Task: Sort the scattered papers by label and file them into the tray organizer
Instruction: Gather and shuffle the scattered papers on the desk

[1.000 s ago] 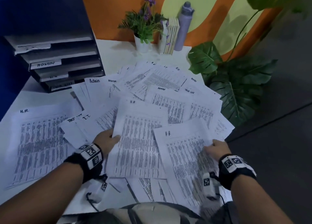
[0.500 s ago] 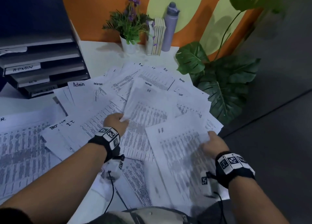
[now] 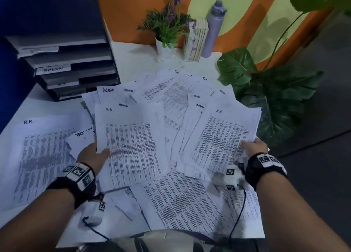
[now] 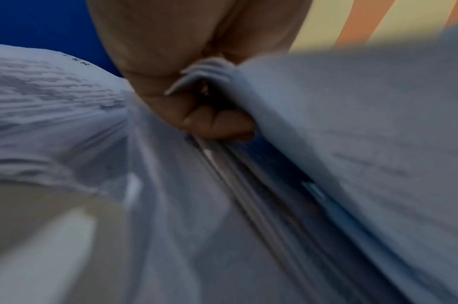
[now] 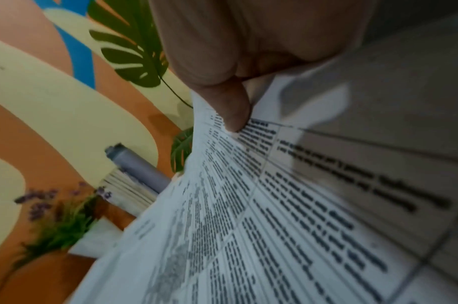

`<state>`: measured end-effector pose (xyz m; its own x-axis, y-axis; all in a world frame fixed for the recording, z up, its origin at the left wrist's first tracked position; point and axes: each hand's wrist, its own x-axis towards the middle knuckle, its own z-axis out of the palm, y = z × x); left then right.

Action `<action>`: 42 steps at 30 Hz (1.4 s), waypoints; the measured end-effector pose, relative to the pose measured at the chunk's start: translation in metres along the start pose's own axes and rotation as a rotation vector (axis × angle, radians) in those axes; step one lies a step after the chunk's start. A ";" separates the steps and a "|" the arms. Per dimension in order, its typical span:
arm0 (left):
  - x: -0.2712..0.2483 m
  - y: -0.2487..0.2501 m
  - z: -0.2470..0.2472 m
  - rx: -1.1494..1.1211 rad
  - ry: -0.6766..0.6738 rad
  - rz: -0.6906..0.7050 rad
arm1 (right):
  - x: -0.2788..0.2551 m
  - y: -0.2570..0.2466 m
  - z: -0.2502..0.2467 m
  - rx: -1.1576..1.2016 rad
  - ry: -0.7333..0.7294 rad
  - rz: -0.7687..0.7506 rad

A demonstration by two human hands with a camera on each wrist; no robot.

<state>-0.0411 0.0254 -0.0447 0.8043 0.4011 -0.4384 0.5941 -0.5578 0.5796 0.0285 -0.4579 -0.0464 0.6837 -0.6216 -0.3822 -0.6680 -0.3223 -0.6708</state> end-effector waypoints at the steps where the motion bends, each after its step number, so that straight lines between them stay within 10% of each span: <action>1: -0.003 -0.003 0.000 0.005 0.006 0.016 | 0.003 0.003 0.006 -0.044 -0.023 0.001; 9: -0.003 -0.006 -0.005 -0.122 0.217 0.028 | -0.048 -0.049 0.015 -0.050 0.247 -0.527; 16: 0.003 -0.003 -0.018 -0.148 0.206 0.044 | -0.113 -0.124 -0.021 0.219 0.112 -0.896; 21: -0.006 -0.004 0.002 -0.128 0.026 0.013 | -0.116 -0.126 0.001 0.553 -0.111 -0.630; 29: -0.025 -0.009 0.024 -0.169 -0.131 -0.005 | -0.105 -0.018 0.083 -0.052 -0.320 -0.090; 35: -0.033 -0.001 0.029 -0.222 -0.164 -0.080 | -0.143 -0.019 0.100 -0.080 -0.304 -0.205; 42: -0.029 -0.011 0.022 -0.078 -0.022 0.041 | -0.156 -0.027 0.109 -0.625 -0.314 -0.620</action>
<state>-0.0712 0.0040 -0.0534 0.8283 0.3623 -0.4274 0.5602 -0.5151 0.6488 -0.0278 -0.2747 -0.0378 0.9580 -0.0182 -0.2862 -0.1320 -0.9141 -0.3835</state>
